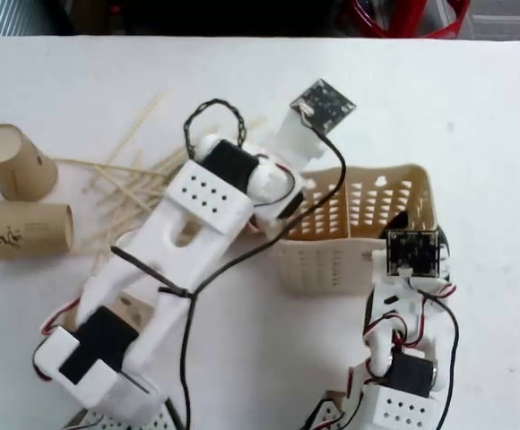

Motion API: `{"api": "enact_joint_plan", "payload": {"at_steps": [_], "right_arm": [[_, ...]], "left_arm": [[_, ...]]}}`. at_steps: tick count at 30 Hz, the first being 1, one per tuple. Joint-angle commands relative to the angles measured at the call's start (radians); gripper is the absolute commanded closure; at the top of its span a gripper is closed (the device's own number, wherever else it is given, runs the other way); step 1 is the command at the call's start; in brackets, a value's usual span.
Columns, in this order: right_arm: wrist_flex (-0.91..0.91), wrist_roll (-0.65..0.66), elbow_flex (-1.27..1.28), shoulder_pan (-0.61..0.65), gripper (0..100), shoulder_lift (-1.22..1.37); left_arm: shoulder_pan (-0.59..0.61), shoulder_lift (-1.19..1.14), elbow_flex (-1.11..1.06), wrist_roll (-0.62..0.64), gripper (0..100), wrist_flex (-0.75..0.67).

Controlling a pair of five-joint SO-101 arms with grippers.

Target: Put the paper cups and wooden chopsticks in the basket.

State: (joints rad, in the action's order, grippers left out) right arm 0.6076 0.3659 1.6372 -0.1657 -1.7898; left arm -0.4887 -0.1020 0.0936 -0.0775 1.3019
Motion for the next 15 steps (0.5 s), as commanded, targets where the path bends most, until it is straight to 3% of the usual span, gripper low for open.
{"api": "enact_joint_plan", "payload": {"at_steps": [1, 5, 11, 15], "right_arm": [[0.041, 0.049, -0.006, 0.039, 93.5, 0.002], [0.07, 0.054, -0.008, 0.039, 93.0, 0.002], [0.101, 0.072, -0.018, -0.004, 77.9, 0.001], [0.223, 0.034, -0.091, 0.015, 82.0, 0.001]], "left_arm": [[0.022, -0.013, 0.009, 0.064, 98, -0.1], [0.022, -0.015, 0.034, 0.126, 98, -0.103], [0.035, -0.016, 0.078, 0.189, 98, -0.055], [0.079, -0.016, 0.084, 0.236, 98, -0.061]]}}
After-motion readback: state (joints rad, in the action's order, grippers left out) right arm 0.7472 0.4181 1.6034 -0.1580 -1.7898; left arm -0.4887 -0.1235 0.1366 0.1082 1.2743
